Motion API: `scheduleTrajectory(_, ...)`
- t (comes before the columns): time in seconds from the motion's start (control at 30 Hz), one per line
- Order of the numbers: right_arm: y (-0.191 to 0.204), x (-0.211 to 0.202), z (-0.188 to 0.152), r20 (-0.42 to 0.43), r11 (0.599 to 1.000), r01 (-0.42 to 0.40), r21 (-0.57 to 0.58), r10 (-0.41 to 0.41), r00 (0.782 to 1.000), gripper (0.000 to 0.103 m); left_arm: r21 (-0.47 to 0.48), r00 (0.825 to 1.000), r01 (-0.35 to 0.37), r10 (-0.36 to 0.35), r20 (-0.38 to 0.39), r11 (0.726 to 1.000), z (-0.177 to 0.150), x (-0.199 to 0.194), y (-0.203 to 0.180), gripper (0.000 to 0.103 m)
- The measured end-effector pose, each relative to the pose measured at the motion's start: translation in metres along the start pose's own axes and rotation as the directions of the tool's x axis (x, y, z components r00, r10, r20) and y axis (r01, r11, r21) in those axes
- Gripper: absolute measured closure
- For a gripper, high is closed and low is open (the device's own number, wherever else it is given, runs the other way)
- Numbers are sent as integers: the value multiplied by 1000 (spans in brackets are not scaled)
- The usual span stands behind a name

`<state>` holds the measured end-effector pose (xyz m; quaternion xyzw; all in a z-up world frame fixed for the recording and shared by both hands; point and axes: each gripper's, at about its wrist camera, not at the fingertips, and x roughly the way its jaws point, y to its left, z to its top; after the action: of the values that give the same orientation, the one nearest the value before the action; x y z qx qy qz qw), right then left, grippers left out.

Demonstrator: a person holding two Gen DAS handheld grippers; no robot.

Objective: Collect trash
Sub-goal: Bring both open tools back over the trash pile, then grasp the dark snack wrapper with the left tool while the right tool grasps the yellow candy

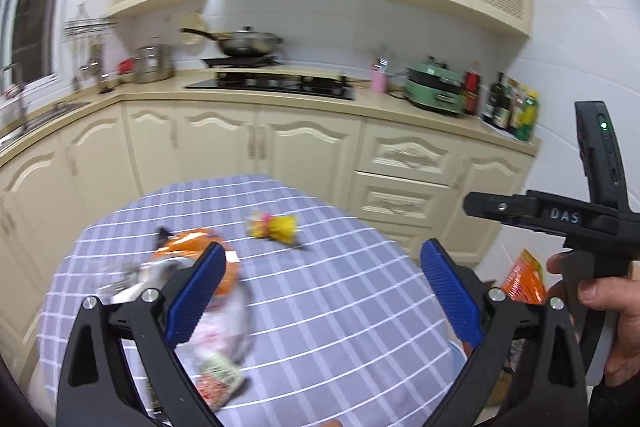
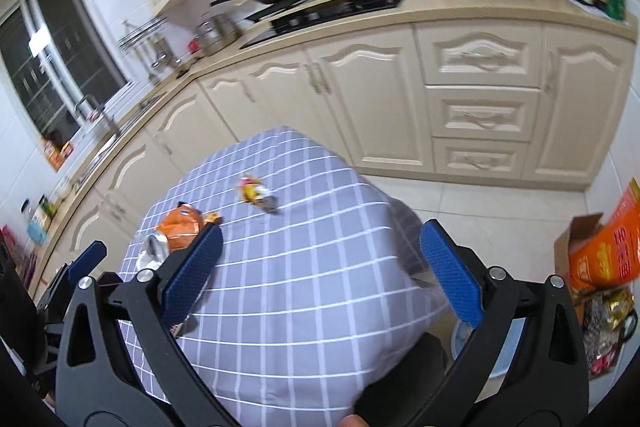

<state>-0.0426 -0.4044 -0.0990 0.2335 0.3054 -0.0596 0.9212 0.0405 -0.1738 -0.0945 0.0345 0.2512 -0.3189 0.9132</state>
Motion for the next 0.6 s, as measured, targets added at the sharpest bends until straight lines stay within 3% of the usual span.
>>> scheduleTrajectory(0.2, 37, 23, 4, -22, 996, -29, -79, 27, 999, 6, -49, 989, -150, 150, 6, 987, -12, -20, 55, 7)
scheduleTrajectory(0.33, 53, 49, 4, -64, 993, -40, -109, 33, 997, 6, -96, 968, -245, 238, -76, 965, -34, -17, 98, 7)
scheduleTrajectory(0.6, 80, 109, -10, -172, 982, -61, -181, 29, 985, 6, -131, 925, -348, 317, -211, 928, -79, -3, 144, 7)
